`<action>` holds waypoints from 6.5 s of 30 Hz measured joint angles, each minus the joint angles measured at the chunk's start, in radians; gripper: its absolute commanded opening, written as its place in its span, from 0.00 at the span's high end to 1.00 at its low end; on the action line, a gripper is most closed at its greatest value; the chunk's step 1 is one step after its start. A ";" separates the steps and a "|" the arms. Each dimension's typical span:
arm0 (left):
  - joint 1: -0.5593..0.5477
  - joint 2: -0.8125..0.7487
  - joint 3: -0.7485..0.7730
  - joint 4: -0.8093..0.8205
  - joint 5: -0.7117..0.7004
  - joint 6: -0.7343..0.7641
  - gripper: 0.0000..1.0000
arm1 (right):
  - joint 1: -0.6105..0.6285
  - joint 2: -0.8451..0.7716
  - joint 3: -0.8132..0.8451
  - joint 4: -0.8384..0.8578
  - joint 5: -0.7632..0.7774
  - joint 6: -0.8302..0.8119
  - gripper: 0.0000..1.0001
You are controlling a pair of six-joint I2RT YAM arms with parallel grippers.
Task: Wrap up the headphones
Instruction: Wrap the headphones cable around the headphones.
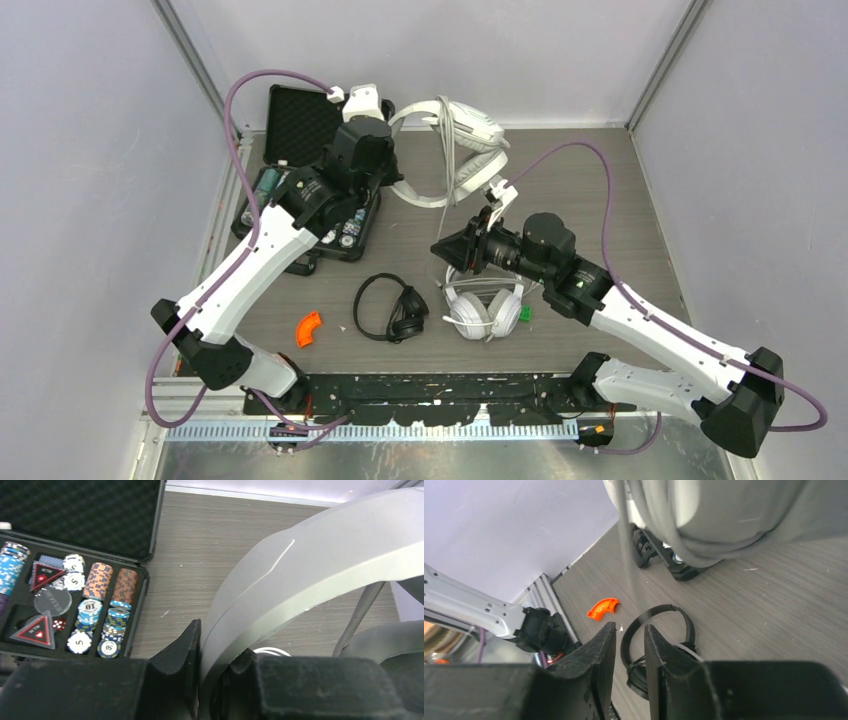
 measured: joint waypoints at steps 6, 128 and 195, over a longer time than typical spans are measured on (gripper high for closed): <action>0.000 0.000 0.015 0.004 0.040 -0.032 1.00 | 0.027 -0.008 -0.136 0.184 0.055 -0.101 0.53; 0.036 -0.103 0.218 -0.203 0.402 0.087 1.00 | -0.197 0.149 -0.475 0.824 0.103 -0.335 1.00; -0.046 -0.027 -0.206 0.110 0.507 1.394 1.00 | -0.247 -0.172 0.098 -0.563 -0.087 0.484 1.00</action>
